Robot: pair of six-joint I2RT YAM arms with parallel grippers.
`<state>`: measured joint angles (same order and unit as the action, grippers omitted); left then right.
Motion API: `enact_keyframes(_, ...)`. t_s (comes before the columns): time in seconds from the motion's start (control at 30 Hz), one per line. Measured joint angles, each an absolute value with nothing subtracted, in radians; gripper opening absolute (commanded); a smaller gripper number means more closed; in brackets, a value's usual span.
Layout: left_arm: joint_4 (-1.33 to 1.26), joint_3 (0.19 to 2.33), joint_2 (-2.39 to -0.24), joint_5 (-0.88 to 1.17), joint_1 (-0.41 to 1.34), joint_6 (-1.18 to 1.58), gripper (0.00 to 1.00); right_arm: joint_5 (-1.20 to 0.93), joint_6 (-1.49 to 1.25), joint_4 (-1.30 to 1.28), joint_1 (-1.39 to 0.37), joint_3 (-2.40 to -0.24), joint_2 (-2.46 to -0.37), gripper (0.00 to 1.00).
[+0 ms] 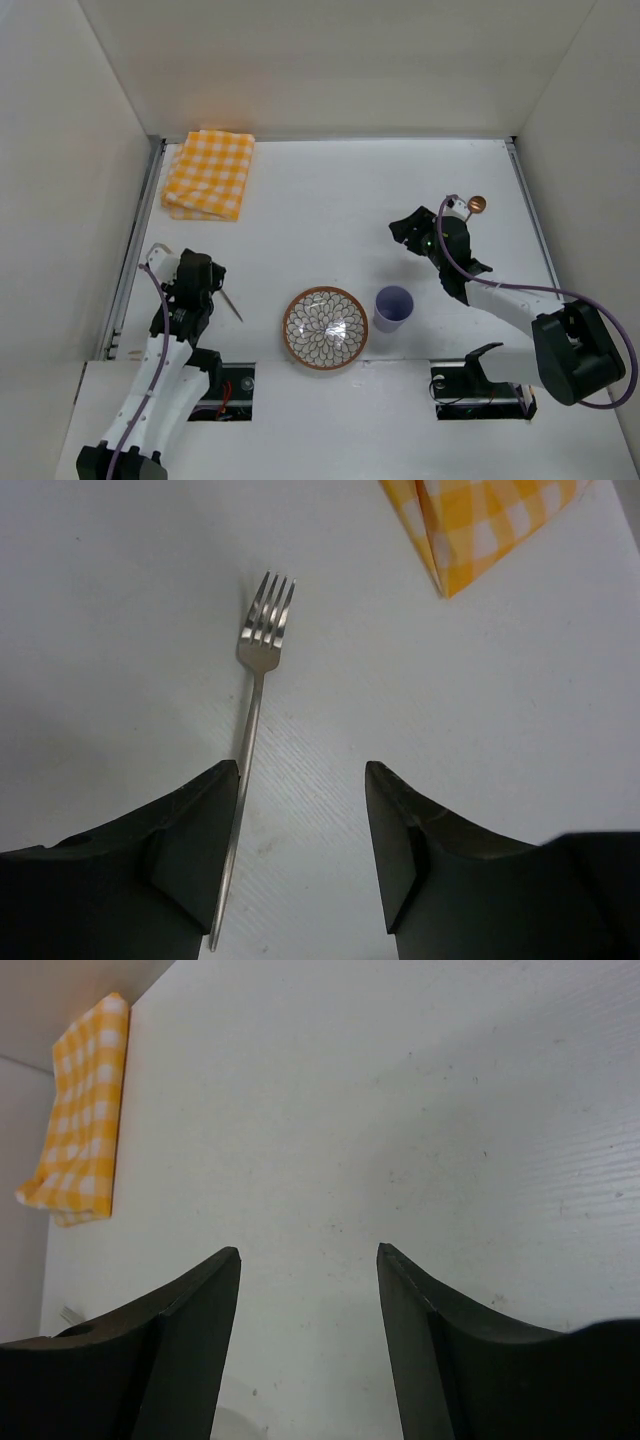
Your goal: Set the dinner table for one person
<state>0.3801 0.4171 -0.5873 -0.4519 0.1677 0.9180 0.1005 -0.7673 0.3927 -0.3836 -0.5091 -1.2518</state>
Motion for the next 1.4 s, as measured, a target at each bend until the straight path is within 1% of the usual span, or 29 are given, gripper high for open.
enact_keyframes(0.1, 0.359, 0.419, -0.619, -0.450, 0.168, 0.918, 0.54, 0.101, -0.767, 0.395, -0.383, -0.509, -1.254, 0.63)
enact_keyframes(0.27, 0.295, 0.421, -0.699, -0.448, 0.153, 0.918, 0.53, 0.101, -0.768, 0.396, -0.383, -0.509, -1.259, 0.63)
enact_keyframes(0.33, 0.251, 0.422, -0.744, -0.446, 0.142, 0.918, 0.52, 0.101, -0.768, 0.397, -0.383, -0.509, -1.260, 0.59)
enact_keyframes(0.37, 0.230, 0.424, -0.767, -0.445, 0.139, 0.918, 0.51, 0.101, -0.768, 0.398, -0.383, -0.509, -1.262, 0.55)
enact_keyframes(0.47, 0.156, 0.449, -0.866, -0.446, 0.134, 0.914, 0.49, 0.099, -0.768, 0.398, -0.383, -0.509, -1.270, 0.31)
enact_keyframes(0.5, 0.130, 0.467, -0.909, -0.446, 0.129, 0.910, 0.49, 0.099, -0.769, 0.397, -0.382, -0.509, -1.271, 0.25)
enact_keyframes(0.53, 0.106, 0.484, -0.950, -0.447, 0.125, 0.906, 0.49, 0.098, -0.770, 0.397, -0.382, -0.509, -1.271, 0.22)
enact_keyframes(0.57, 0.081, 0.507, -0.999, -0.447, 0.115, 0.903, 0.49, 0.097, -0.771, 0.398, -0.382, -0.509, -1.271, 0.22)
enact_keyframes(0.67, 0.000, 0.575, -1.135, -0.444, 0.077, 0.901, 0.50, 0.096, -0.771, 0.397, -0.383, -0.509, -1.271, 0.24)
enact_keyframes(0.83, -0.117, 0.704, -1.376, -0.402, 0.035, 0.904, 0.50, 0.093, -0.772, 0.397, -0.383, -0.509, -1.271, 0.37)
enact_keyframes(1.03, -0.184, 0.876, -1.651, -0.340, 0.031, 0.907, 0.47, 0.084, -0.772, 0.397, -0.383, -0.509, -1.271, 0.52)
enact_keyframes(1.17, -0.192, 0.934, -1.762, -0.326, 0.039, 0.908, 0.45, 0.078, -0.772, 0.397, -0.383, -0.510, -1.272, 0.55)
enact_keyframes(1.23, -0.204, 0.965, -1.813, -0.326, 0.048, 0.914, 0.35, 0.074, -0.772, 0.397, -0.383, -0.510, -1.273, 0.55)
enact_keyframes(1.27, -0.210, 0.984, -1.830, -0.323, 0.051, 0.916, 0.27, 0.073, -0.772, 0.397, -0.387, -0.510, -1.273, 0.55)
enact_keyframes(1.33, -0.219, 1.019, -1.870, -0.316, 0.064, 0.919, 0.15, 0.071, -0.772, 0.397, -0.387, -0.510, -1.274, 0.55)
enact_keyframes(1.4, -0.237, 1.047, -1.902, -0.305, 0.090, 0.921, 0.10, 0.070, -0.772, 0.397, -0.387, -0.511, -1.277, 0.55)
